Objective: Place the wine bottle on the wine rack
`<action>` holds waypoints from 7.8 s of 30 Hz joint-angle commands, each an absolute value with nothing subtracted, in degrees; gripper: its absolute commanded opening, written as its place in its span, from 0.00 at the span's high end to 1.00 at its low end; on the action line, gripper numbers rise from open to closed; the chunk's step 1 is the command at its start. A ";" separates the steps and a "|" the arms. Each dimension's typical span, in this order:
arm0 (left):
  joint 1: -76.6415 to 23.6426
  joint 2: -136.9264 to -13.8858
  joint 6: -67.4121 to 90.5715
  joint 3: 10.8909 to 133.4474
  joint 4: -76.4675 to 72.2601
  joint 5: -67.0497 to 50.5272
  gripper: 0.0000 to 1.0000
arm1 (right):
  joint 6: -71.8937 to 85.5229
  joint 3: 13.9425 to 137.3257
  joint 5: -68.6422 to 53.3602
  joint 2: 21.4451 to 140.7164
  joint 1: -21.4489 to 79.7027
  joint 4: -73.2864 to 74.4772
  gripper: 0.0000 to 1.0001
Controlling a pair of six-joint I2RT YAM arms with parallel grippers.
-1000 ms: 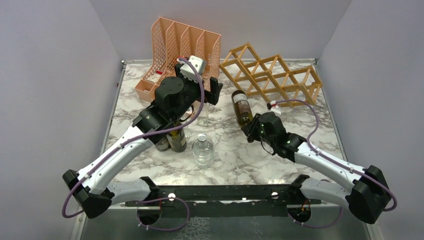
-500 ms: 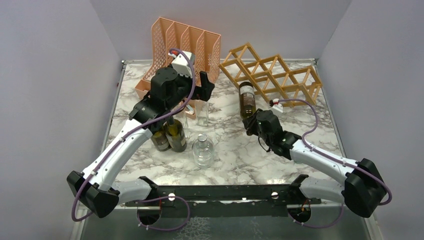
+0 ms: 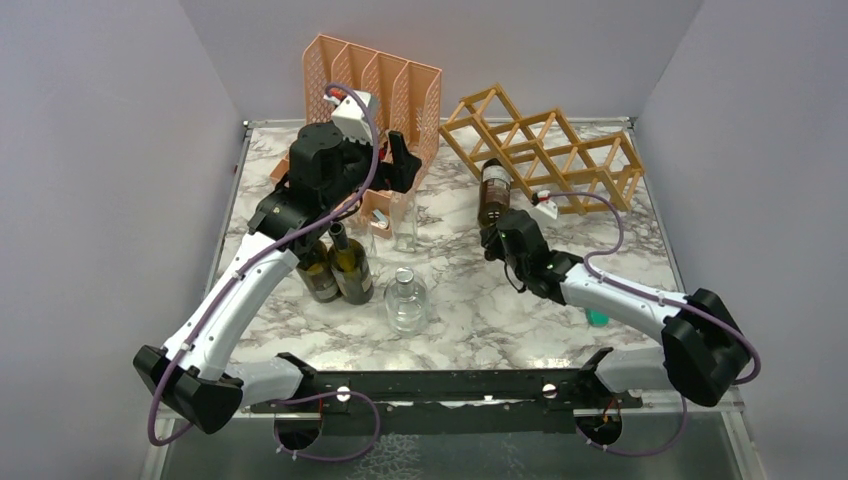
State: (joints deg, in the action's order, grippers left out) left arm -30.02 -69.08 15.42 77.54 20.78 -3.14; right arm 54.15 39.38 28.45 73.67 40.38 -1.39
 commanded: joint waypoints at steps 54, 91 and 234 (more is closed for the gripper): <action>-27.08 -70.65 12.83 87.28 31.01 -0.90 0.01 | 63.91 71.03 65.79 111.23 39.88 4.25 0.99; -26.72 -70.41 13.18 87.70 31.90 -0.75 0.01 | 51.19 71.75 47.91 111.52 30.68 -3.05 0.34; -26.72 -51.00 8.53 72.86 24.26 0.87 0.01 | 5.14 94.57 2.58 104.46 47.33 12.11 0.47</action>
